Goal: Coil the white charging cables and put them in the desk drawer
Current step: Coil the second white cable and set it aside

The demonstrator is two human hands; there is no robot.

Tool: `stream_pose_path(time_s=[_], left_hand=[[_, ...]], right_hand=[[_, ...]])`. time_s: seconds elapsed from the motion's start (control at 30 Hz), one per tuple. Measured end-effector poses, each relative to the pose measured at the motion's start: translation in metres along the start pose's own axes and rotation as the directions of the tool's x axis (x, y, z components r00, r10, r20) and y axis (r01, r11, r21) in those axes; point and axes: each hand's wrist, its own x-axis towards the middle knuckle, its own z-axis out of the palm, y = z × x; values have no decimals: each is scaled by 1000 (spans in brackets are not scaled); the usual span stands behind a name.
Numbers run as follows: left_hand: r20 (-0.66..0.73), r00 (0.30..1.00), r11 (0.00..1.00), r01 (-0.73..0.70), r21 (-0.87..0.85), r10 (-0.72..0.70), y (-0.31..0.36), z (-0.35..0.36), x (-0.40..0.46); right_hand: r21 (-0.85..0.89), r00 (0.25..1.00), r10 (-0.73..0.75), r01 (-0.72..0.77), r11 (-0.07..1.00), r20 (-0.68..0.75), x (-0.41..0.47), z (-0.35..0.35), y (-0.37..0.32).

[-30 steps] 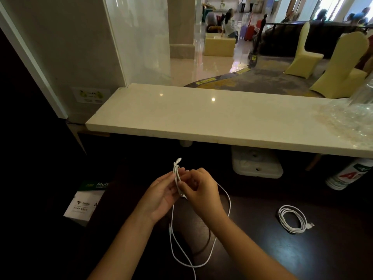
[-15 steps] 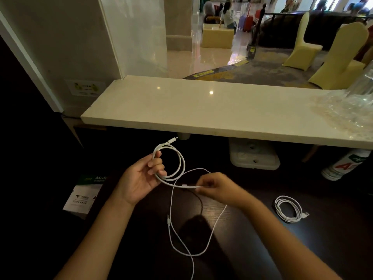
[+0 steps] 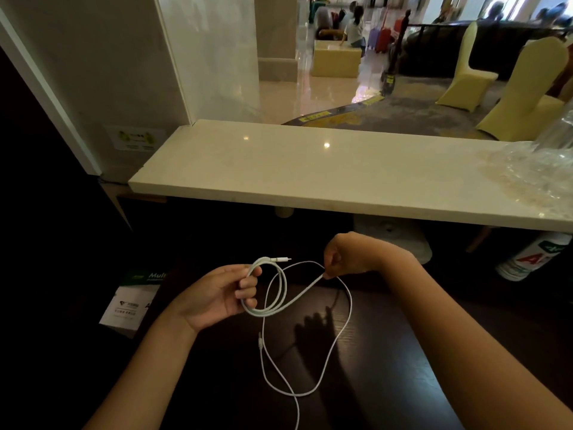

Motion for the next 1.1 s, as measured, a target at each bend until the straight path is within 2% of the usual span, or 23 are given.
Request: stream_pose_path(time_s=[0.07,0.17,0.23,0.3,0.4,0.5,0.57,0.63,0.67,0.73,0.8,0.87,0.93,1.0,1.03,1.1], left_hand=[[-18,999,998,37,43,-36,-2,2,0],[-67,992,990,113,83,-108,-9,13,6],[-111,986,988,137,76,-128,-15,20,11],[-168,978,990,133,52,-122,-18,23,14],[-233,969,997,81,-1,-79,-23,24,18],[-268,963,999,31,-31,-39,-28,23,21],[-266,964,1000,11,-18,-15,-31,25,24],[-274,962,1000,-8,-4,7,-32,29,25],[-287,958,1000,-16,4,17,-34,30,26],[-319,947,1000,-28,6,28,-38,31,26],[-344,938,999,-45,-16,37,-44,30,26],[-382,922,995,-83,-53,57,-47,26,26],[-410,908,987,-134,-89,87,-46,25,28],[-386,916,982,-158,-99,108,-44,27,28],[-362,925,983,-158,-98,113,-43,29,28],[-310,943,984,-153,-86,120,-42,30,27]], right_hand=[[-79,998,56,-56,995,6,3,4,-7],[-258,968,70,-134,957,-243,5,12,-29],[-260,933,72,-171,950,-352,6,20,-45],[-143,911,110,-180,973,-398,9,32,-57],[173,869,237,-178,969,-434,13,46,-63],[517,898,330,-141,844,-293,16,53,-67],[599,929,294,-107,794,-224,16,61,-73],[676,928,291,-62,734,-231,18,72,-76],[751,917,325,-44,659,-231,19,76,-74],[946,887,444,-27,324,-127,19,78,-70],[1000,863,505,26,-5,-20,18,76,-66],[985,854,520,96,-142,-8,14,74,-67],[966,869,494,151,-211,-28,9,71,-73],[975,903,422,161,-152,-83,5,71,-77],[989,921,369,144,-31,-123,4,71,-78],[949,942,259,138,283,-214,4,72,-81]])
